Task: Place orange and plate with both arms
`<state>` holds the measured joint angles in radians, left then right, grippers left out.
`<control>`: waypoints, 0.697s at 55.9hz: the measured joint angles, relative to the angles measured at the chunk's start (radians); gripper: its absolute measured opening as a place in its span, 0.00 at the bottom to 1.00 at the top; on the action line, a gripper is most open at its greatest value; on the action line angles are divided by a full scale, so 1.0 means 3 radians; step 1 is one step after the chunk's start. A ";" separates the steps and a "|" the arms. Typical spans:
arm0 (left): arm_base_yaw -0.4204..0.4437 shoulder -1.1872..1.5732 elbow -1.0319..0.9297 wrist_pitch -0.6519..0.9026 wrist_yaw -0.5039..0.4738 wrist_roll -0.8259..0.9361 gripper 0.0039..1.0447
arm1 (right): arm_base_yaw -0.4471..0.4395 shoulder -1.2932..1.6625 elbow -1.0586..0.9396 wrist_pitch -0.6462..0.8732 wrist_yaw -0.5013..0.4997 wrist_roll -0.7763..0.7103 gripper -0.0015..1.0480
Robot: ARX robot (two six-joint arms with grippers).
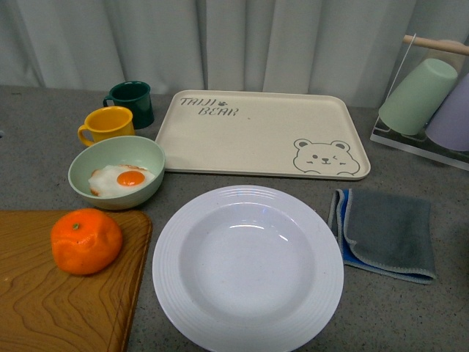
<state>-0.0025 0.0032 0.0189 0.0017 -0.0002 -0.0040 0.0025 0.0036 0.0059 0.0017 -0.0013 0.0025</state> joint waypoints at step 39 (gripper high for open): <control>0.0000 0.0000 0.0000 0.0000 0.0000 0.0000 0.94 | 0.0000 0.0000 0.0000 0.0000 0.0000 0.0000 0.91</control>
<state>-0.0025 0.0032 0.0189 0.0017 -0.0002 -0.0040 0.0025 0.0036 0.0059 0.0017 -0.0013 0.0025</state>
